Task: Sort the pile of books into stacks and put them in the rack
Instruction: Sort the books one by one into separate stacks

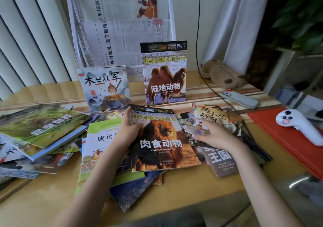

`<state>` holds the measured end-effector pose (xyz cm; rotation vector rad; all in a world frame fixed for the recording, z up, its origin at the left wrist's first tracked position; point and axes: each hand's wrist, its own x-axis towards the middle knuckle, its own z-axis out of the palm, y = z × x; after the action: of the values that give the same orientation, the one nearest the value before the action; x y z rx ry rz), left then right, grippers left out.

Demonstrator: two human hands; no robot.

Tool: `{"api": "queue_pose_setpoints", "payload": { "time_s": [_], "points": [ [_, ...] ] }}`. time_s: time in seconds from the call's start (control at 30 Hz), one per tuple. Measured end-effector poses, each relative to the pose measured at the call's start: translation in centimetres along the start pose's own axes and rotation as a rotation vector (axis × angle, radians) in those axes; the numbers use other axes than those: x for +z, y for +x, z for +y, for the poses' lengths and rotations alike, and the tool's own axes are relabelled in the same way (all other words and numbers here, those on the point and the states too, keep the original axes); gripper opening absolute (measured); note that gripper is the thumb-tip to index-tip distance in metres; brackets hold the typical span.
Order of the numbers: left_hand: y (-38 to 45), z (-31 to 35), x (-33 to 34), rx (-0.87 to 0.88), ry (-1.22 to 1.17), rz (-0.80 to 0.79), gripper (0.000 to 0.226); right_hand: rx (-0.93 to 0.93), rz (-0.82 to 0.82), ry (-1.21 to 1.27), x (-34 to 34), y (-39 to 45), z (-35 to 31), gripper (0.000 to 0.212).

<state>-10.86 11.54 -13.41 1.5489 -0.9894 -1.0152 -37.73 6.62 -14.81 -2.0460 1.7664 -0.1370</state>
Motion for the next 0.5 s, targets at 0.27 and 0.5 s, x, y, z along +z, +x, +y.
{"api": "queue_pose_setpoints", "payload": {
  "time_s": [0.27,0.5],
  "points": [
    [-0.5,0.2,-0.1,0.029,0.080,-0.031,0.060,-0.189,0.561,0.339,-1.5,-1.7,-1.1,0.056],
    [-0.8,0.6,-0.2,0.021,0.079,-0.065,0.036,-0.323,0.595,0.546,-1.0,-2.2,-2.8,0.039]
  ]
}}
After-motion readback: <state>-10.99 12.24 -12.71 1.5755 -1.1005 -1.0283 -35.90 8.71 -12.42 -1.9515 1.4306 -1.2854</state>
